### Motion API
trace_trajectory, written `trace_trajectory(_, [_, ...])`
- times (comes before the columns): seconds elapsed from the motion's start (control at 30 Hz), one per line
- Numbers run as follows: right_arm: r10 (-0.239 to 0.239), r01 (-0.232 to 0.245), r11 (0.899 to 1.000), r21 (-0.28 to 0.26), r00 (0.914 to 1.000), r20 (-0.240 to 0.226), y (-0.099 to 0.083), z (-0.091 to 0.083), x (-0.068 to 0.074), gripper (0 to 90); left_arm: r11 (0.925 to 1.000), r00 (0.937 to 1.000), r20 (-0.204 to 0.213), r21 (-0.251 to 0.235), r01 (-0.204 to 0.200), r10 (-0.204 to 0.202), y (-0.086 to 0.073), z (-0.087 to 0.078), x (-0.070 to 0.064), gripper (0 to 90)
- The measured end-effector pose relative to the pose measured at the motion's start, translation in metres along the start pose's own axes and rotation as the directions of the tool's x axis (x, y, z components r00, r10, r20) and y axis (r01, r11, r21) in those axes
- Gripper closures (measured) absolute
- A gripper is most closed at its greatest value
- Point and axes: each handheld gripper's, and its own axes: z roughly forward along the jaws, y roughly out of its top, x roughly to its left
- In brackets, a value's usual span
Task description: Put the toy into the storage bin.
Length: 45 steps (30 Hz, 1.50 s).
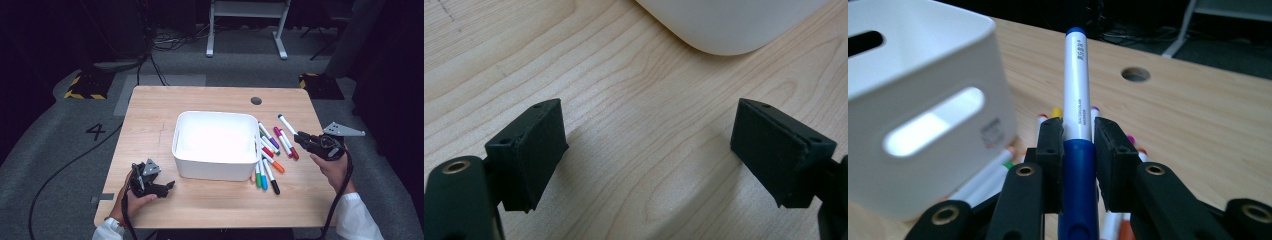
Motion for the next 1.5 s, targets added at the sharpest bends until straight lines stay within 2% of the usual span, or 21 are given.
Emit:
trace_trajectory(0.17, [-0.089, 0.088, 0.996, -0.019, 0.9938, -0.067, 0.028, -0.006, 0.030, 74.6, 1.0000, 1.0000, -0.001, 0.000, 0.000, 0.000, 0.000, 0.000, 0.000, 14.6])
trace_trajectory(0.23, [-0.121, 0.120, 0.993, -0.023, 0.9878, -0.098, 0.039, -0.006, 0.043, 74.6, 1.0000, 1.0000, -0.001, 0.000, 0.000, 0.000, 0.000, 0.000, 0.000, 14.5])
trace_trajectory(0.3, [-0.161, 0.158, 0.987, -0.030, 0.9763, -0.145, 0.055, -0.006, 0.061, 74.6, 1.0000, 1.0000, -0.001, 0.001, 0.000, 0.000, 0.000, 0.000, 0.000, 14.5])
trace_trajectory(0.37, [-0.174, 0.171, 0.985, -0.033, 0.9717, -0.160, 0.060, -0.006, 0.068, 74.6, 1.0000, 1.0000, -0.001, 0.001, 0.000, 0.000, 0.000, 0.000, 0.000, 14.5])
trace_trajectory(0.47, [-0.203, 0.200, 0.979, -0.035, 0.9570, -0.207, 0.075, -0.003, 0.086, 74.6, 1.0000, 1.0000, -0.001, 0.001, 0.000, 0.000, 0.000, 0.000, 0.000, 14.5])
trace_trajectory(0.5, [-0.225, 0.223, 0.974, -0.035, 0.9450, -0.238, 0.082, 0.001, 0.099, 74.6, 1.0000, 1.0000, -0.001, 0.001, 0.000, 0.000, 0.000, 0.000, 0.000, 14.5])
trace_trajectory(0.53, [-0.225, 0.223, 0.974, -0.035, 0.9450, -0.238, 0.082, 0.001, 0.099, 74.6, 1.0000, 1.0000, -0.001, 0.001, 0.000, 0.000, 0.000, 0.000, 0.000, 14.5])
trace_trajectory(0.6, [-0.247, 0.249, 0.968, -0.030, 0.9295, -0.274, 0.089, 0.007, 0.112, 74.6, 1.0000, 1.0000, -0.001, 0.001, 0.000, 0.000, 0.000, 0.000, 0.000, 14.5])
trace_trajectory(0.87, [-0.297, 0.331, 0.943, 0.030, 0.8796, -0.371, 0.094, 0.038, 0.149, 74.5, 1.0000, 1.0000, -0.001, 0.001, 0.000, 0.000, 0.000, 0.000, 0.000, 14.5])
trace_trajectory(0.9, [-0.306, 0.351, 0.935, 0.048, 0.8681, -0.391, 0.094, 0.046, 0.155, 74.5, 1.0000, 1.0000, -0.001, 0.001, 0.000, 0.000, 0.000, 0.000, 0.000, 14.5])
trace_trajectory(0.93, [-0.306, 0.351, 0.935, 0.048, 0.8681, -0.391, 0.094, 0.046, 0.155, 74.5, 1.0000, 1.0000, -0.001, 0.001, 0.000, 0.000, 0.000, 0.000, 0.000, 14.5])
trace_trajectory(1.0, [-0.320, 0.378, 0.923, 0.070, 0.8555, -0.407, 0.093, 0.054, 0.158, 74.5, 1.0000, 1.0000, -0.001, 0.001, 0.000, 0.000, 0.000, 0.000, 0.000, 14.5])
trace_trajectory(1.2, [-0.308, 0.407, 0.903, 0.140, 0.8371, -0.452, 0.088, 0.074, 0.161, 74.5, 1.0000, 1.0000, -0.002, 0.000, 0.000, 0.000, 0.000, 0.000, 0.000, 14.5])
trace_trajectory(1.23, [-0.307, 0.422, 0.892, 0.162, 0.8294, -0.467, 0.086, 0.081, 0.162, 74.5, 1.0000, 1.0000, -0.001, 0.000, 0.000, 0.000, 0.000, 0.000, 0.000, 14.5])
trace_trajectory(1.27, [-0.307, 0.422, 0.892, 0.162, 0.8294, -0.467, 0.086, 0.081, 0.162, 74.5, 1.0000, 1.0000, -0.001, 0.000, 0.000, 0.000, 0.000, 0.000, 0.000, 14.5])
trace_trajectory(1.3, [-0.319, 0.443, 0.879, 0.178, 0.8222, -0.471, 0.085, 0.086, 0.162, 74.5, 1.0000, 1.0000, -0.001, 0.001, 0.000, 0.000, 0.000, 0.000, 0.000, 14.4])
trace_trajectory(1.33, [-0.319, 0.443, 0.879, 0.178, 0.8222, -0.471, 0.085, 0.086, 0.162, 74.5, 1.0000, 1.0000, -0.001, 0.001, 0.000, 0.000, 0.000, 0.000, 0.000, 14.4])
trace_trajectory(1.37, [-0.315, 0.455, 0.866, 0.206, 0.8188, -0.480, 0.084, 0.091, 0.162, 74.5, 1.0000, 1.0000, -0.001, 0.001, 0.000, 0.000, 0.000, 0.000, 0.000, 14.5])
trace_trajectory(1.4, [-0.315, 0.455, 0.866, 0.206, 0.8188, -0.480, 0.084, 0.091, 0.162, 74.5, 1.0000, 1.0000, -0.001, 0.001, 0.000, 0.000, 0.000, 0.000, 0.000, 14.5])
trace_trajectory(1.47, [-0.322, 0.476, 0.850, 0.226, 0.8085, -0.492, 0.082, 0.096, 0.162, 74.5, 1.0000, 1.0000, -0.001, 0.001, 0.000, 0.000, 0.000, 0.000, 0.000, 14.5])
trace_trajectory(1.5, [-0.318, 0.478, 0.846, 0.238, 0.8090, -0.494, 0.082, 0.097, 0.163, 74.4, 1.0000, 1.0000, -0.001, 0.001, 0.000, 0.000, 0.000, 0.000, 0.000, 14.5])
